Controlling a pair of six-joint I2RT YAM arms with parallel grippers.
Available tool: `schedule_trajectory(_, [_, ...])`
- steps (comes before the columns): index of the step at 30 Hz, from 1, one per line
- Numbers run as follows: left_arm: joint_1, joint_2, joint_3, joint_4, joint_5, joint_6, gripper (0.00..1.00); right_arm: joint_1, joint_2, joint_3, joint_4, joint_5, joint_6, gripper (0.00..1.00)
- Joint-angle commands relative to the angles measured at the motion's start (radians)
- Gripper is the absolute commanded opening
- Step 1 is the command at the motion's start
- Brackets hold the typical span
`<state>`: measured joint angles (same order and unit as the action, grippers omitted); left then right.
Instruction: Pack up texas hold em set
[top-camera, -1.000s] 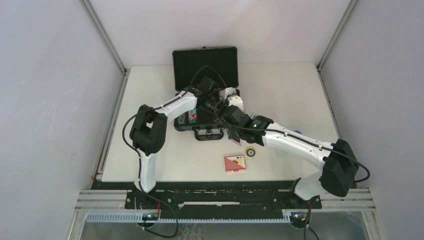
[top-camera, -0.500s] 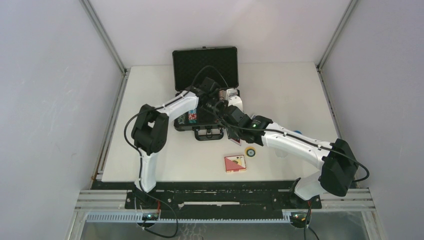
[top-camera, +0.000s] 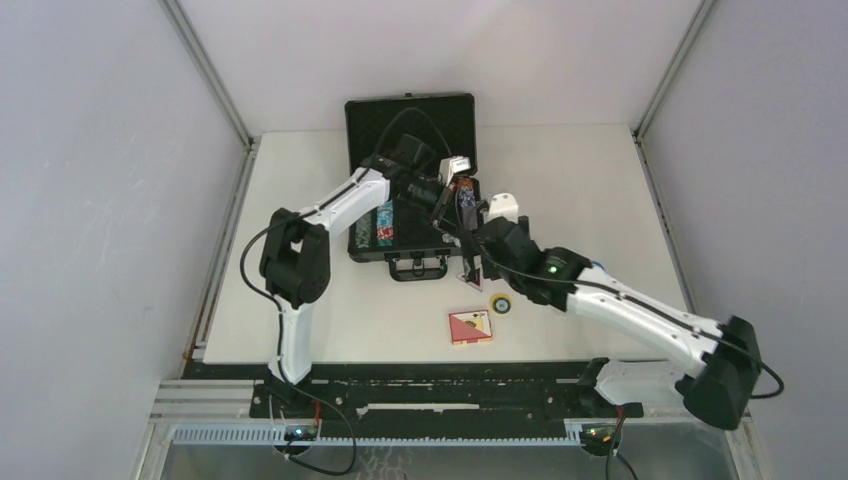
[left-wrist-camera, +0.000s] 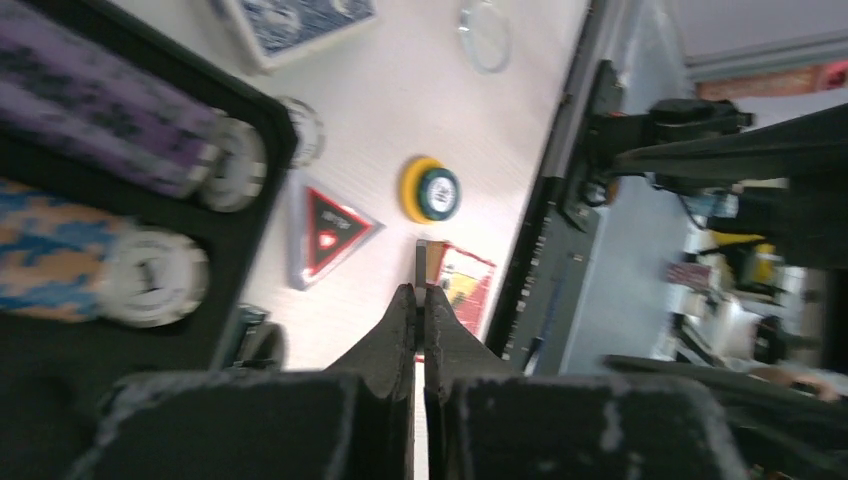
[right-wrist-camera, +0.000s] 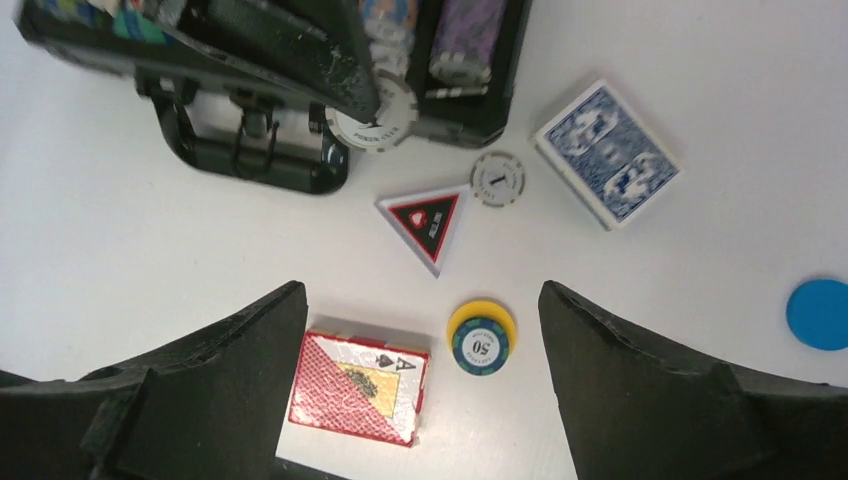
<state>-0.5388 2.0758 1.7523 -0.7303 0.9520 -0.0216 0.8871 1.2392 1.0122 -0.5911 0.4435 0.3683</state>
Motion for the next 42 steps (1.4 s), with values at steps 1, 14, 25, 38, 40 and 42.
schedule_trajectory(1, [0.007,-0.020,0.062,0.026,-0.152,0.096,0.00,-0.064,-0.150,-0.042,0.102,0.014,-0.008,0.93])
schedule_trajectory(14, [-0.058,-0.014,0.114,0.066,-0.460,0.223,0.00,-0.447,-0.297,-0.164,0.185,-0.258,0.055,0.87])
schedule_trajectory(25, [-0.148,-0.002,0.107,0.072,-0.463,0.246,0.00,-0.475,-0.308,-0.180,0.172,-0.230,0.053,0.86])
schedule_trajectory(38, [-0.150,0.063,0.146,0.061,-0.457,0.289,0.00,-0.501,-0.327,-0.192,0.160,-0.222,0.037,0.87])
schedule_trajectory(40, [-0.150,0.070,0.152,0.063,-0.477,0.302,0.00,-0.505,-0.327,-0.193,0.164,-0.228,0.034,0.86])
schedule_trajectory(42, [-0.150,0.081,0.164,0.063,-0.496,0.307,0.00,-0.507,-0.325,-0.193,0.165,-0.230,0.030,0.87])
